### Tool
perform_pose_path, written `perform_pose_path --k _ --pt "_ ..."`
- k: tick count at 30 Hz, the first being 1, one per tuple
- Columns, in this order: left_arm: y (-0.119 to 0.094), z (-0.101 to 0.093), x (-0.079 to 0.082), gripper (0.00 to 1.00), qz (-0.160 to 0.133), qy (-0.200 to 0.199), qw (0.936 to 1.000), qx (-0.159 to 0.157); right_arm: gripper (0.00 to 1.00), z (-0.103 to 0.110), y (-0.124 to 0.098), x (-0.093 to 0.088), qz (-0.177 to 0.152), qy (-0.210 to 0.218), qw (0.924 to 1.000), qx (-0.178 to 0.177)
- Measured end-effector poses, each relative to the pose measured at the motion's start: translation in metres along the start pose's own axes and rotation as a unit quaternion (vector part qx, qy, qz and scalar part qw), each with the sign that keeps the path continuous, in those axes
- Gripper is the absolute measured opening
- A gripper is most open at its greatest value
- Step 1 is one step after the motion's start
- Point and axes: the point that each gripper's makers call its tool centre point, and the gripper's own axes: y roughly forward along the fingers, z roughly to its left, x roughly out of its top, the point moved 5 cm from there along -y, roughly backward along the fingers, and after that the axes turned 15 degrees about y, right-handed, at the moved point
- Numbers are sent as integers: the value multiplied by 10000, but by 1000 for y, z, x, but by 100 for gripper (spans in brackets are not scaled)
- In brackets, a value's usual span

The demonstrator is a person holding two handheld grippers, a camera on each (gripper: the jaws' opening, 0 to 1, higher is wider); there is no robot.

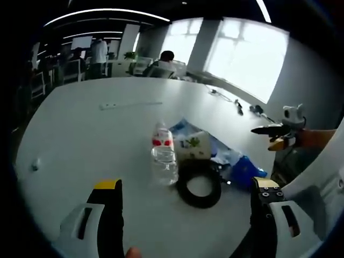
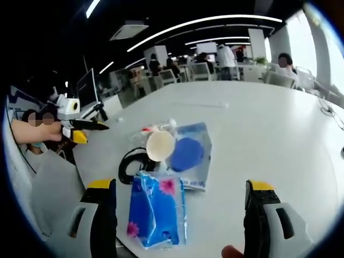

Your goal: Arrange the tabletop items into an orderly group along one side of the table until the central work area is clear of visible clutter.

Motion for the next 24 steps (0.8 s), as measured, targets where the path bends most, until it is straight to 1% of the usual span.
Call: perform_pose_path --k 9,24 --pt "1 2 -1 96 35 -16 10000 9 98 0 2 2 -3 15 10000 4" --pt "14 7 2 95 43 -87 9999 -40 97 0 7 4 15 32 10000 7"
